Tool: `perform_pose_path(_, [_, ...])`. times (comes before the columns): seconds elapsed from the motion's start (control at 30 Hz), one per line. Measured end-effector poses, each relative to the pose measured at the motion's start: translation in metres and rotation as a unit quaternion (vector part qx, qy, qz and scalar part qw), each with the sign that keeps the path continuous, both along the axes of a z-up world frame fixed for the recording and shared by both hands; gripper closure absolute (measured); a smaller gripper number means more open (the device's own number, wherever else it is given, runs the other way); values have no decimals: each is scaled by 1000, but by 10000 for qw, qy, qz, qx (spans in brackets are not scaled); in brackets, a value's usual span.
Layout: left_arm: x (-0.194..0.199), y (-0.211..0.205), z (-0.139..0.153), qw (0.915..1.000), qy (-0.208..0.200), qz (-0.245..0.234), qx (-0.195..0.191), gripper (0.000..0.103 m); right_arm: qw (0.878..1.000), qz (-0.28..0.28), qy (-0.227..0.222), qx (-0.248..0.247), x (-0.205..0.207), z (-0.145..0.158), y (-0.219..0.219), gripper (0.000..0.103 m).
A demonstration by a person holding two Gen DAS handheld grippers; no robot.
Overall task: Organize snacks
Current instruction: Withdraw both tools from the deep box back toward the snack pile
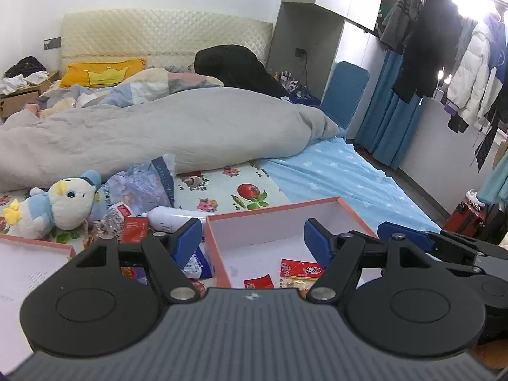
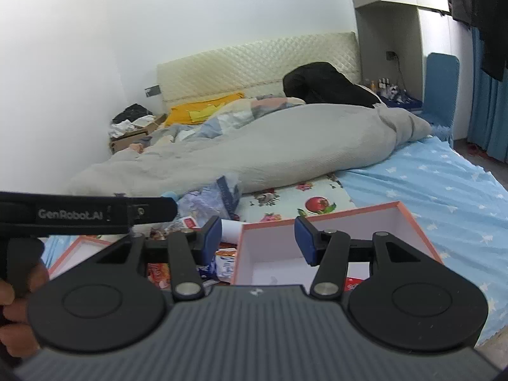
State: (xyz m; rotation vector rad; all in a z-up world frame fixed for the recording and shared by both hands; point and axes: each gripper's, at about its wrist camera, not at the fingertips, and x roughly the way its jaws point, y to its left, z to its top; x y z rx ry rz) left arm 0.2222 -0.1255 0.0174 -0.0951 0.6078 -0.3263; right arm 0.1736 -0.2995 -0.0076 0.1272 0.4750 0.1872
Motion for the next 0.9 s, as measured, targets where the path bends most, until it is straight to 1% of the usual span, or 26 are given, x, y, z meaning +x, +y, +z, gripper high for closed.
perform_pose_path(0.53, [-56, 63, 5, 9990, -133, 432, 30, 27, 9996, 246, -116, 1, -35, 5, 42, 49])
perform_pose_path(0.73, [-75, 91, 0, 9978, -94, 657, 20, 27, 9994, 334, -96, -10, -46, 1, 58, 49])
perform_pose_path(0.9, [-86, 113, -9, 9963, -21, 858, 104, 26, 9992, 386, -50, -4, -55, -8, 73, 49])
